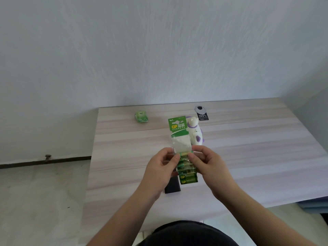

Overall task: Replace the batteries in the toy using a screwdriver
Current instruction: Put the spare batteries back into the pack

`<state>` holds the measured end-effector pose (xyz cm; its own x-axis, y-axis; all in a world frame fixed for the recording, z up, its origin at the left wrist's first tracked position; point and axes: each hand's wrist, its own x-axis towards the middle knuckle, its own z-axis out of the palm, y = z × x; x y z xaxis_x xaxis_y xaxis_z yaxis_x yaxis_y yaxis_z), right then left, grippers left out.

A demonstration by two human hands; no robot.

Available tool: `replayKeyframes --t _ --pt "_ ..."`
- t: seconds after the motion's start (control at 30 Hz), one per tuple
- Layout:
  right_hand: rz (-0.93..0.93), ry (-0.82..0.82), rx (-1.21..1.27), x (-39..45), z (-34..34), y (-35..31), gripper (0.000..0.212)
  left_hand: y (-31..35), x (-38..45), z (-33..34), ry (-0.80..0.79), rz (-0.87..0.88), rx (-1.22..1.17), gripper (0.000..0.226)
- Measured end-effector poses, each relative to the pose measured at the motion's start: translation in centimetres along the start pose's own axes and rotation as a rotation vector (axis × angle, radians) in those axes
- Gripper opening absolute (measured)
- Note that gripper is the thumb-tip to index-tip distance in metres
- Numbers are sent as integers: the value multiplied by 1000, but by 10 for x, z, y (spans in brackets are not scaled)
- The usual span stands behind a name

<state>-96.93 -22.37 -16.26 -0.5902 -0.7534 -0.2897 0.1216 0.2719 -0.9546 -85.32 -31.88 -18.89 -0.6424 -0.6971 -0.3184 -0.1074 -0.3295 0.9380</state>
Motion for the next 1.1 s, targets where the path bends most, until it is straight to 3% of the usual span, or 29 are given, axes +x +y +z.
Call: replayKeyframes --t 0.37,0.43,0.53,0.63,0.77,0.93,1.1 --pt "14 85 -192 5 -30 23 13 -13 10 27 0 -1 121 6" --pt "16 84 -172 8 -41 26 12 -14 15 35 -15 81 325 4" --pt "52 88 -114 15 -62 34 12 -21 24 43 -6 138 497 22" --pt "110 82 -48 22 -83 43 12 -45 41 41 144 53 505 21" --pt "189 40 8 29 -104 59 11 -103 58 28 363 -115 711 13" --pt "256 -22 5 37 -120 74 13 -166 62 26 534 -416 925 60" --pt "273 -50 -6 42 -137 78 16 -178 68 42 563 -496 1017 70"
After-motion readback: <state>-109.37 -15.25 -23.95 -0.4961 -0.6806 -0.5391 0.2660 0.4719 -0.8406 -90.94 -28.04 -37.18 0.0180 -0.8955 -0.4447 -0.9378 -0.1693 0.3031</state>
